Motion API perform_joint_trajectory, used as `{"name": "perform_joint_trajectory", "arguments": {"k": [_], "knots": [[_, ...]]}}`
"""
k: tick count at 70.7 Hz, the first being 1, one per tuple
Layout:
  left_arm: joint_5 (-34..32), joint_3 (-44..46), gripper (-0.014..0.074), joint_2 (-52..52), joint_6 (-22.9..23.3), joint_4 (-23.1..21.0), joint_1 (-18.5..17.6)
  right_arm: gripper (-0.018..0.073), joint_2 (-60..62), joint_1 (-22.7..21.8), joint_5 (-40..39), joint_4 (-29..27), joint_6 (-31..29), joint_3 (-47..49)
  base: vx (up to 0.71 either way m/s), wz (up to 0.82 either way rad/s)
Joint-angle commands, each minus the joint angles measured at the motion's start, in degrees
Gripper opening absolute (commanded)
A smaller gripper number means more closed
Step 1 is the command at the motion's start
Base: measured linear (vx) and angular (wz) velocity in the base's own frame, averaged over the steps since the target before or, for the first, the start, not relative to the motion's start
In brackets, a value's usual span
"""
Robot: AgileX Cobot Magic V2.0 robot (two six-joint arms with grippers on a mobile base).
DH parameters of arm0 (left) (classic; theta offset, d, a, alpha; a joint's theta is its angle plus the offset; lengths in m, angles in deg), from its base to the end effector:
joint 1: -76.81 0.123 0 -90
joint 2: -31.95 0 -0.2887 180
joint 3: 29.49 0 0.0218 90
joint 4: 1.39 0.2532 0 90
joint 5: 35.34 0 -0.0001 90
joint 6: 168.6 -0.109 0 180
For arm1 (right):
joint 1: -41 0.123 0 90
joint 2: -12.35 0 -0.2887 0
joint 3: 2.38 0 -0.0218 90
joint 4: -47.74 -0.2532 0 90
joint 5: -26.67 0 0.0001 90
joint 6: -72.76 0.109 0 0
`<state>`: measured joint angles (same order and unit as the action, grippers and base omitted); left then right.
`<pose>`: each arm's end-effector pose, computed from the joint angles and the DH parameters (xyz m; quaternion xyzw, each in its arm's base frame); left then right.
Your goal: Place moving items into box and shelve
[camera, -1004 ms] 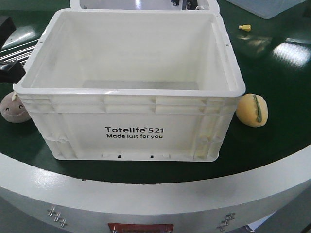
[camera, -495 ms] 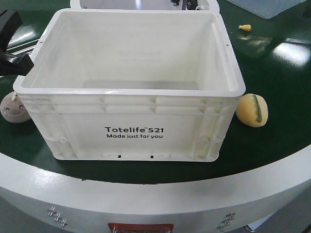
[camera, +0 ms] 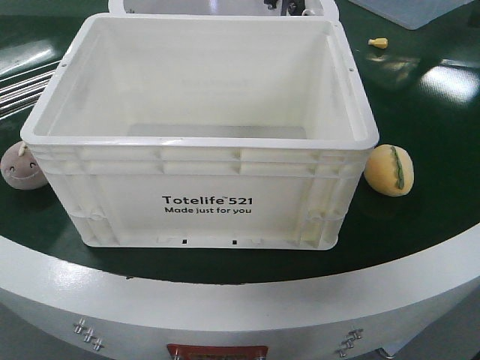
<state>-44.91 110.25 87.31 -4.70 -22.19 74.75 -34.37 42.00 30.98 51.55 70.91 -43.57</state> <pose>0.1988 -0.0007 0.3637 -0.0357 0.6853 -0.0210 0.7271 0.1632 0.0023 0.3599 -0.0401 0.7195 -0.0299 0.6927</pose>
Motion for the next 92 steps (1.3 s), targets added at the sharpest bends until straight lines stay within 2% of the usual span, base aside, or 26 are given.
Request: {"name": "perform_joint_trajectory", "arguments": {"k": [1, 5, 11, 32, 55, 71, 82, 92], "knots": [[0.9, 2.2, -0.0017, -2.0, -4.2, -1.0, 1.9, -0.0012, 0.2, -3.7, -4.3, 0.2, 0.6, 1.8, 0.00, 0.00], [3.1, 2.2, -0.0017, -2.6, -4.8, -0.9, 2.6, -0.0012, 0.2, -6.7, -3.7, 0.3, 0.4, 1.8, 0.00, 0.00], [3.8, 2.2, -0.0017, -2.8, -6.2, -0.9, 3.0, -0.0012, 0.2, -8.9, -2.9, 0.7, -0.7, 1.8, 0.00, 0.00], [3.5, 2.2, -0.0015, -2.5, -7.3, -0.9, 3.0, -0.0012, 0.2, -6.5, -3.5, 0.9, -1.4, 1.8, 0.00, 0.00], [2.9, 2.2, -0.0013, -2.5, -7.3, -0.9, 3.0, -0.0010, 0.2, -6.5, -3.9, 0.9, -1.4, 1.8, 0.00, 0.00], [2.8, 2.2, 0.0033, -2.5, -7.3, -0.9, 3.0, 0.0008, 0.2, -6.5, -4.0, 0.9, -1.4, 1.8, 0.00, 0.00], [2.8, 2.2, 0.0146, -2.5, -7.8, -0.5, 3.0, 0.0116, 0.2, -6.5, -5.0, 0.9, -1.3, 1.8, 0.00, 0.00], [2.8, 2.2, 0.0302, -2.5, -7.7, -0.5, 3.0, 0.0323, 0.2, -6.5, -5.7, 0.8, -1.1, 1.8, 0.00, 0.00]]}}
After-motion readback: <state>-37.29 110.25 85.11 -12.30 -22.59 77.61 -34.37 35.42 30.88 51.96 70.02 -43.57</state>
